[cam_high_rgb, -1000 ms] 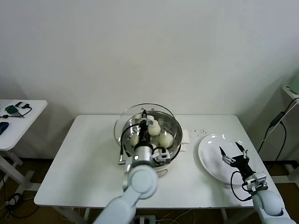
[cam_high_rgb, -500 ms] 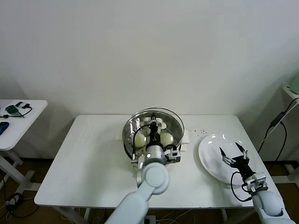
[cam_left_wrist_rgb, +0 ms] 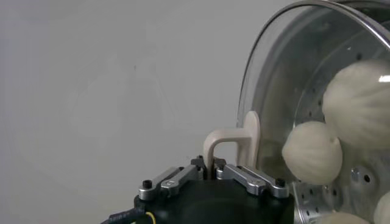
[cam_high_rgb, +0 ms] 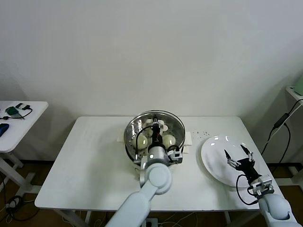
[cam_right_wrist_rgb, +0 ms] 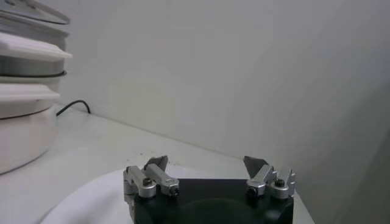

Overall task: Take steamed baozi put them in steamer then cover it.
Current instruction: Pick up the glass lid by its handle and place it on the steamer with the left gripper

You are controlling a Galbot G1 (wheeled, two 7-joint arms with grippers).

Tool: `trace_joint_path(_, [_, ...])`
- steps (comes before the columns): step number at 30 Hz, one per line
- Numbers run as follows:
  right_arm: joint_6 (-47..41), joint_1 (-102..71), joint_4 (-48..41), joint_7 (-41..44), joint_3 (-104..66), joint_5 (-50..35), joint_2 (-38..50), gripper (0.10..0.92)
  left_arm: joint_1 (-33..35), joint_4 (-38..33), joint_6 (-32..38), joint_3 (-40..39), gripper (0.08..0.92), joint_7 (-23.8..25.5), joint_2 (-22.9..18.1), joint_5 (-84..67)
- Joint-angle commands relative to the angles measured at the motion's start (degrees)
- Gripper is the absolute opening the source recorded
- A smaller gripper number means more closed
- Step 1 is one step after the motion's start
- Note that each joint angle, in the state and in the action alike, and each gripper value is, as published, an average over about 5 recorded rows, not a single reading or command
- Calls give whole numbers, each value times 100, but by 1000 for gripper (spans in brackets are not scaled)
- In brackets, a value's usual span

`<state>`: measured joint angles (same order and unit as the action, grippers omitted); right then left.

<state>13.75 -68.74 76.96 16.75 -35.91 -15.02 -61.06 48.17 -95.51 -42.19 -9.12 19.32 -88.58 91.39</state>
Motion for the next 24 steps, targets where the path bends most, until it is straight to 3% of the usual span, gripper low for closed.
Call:
trace_joint_path(1, [6,11,-10,7,-10,11,0,823,-22,102,-281,-19,150,20,4,29])
trace_joint_path(24, [25,14,-30,52,-50,52,-29,823,2,210,-281,-75,150,-56,61,-2])
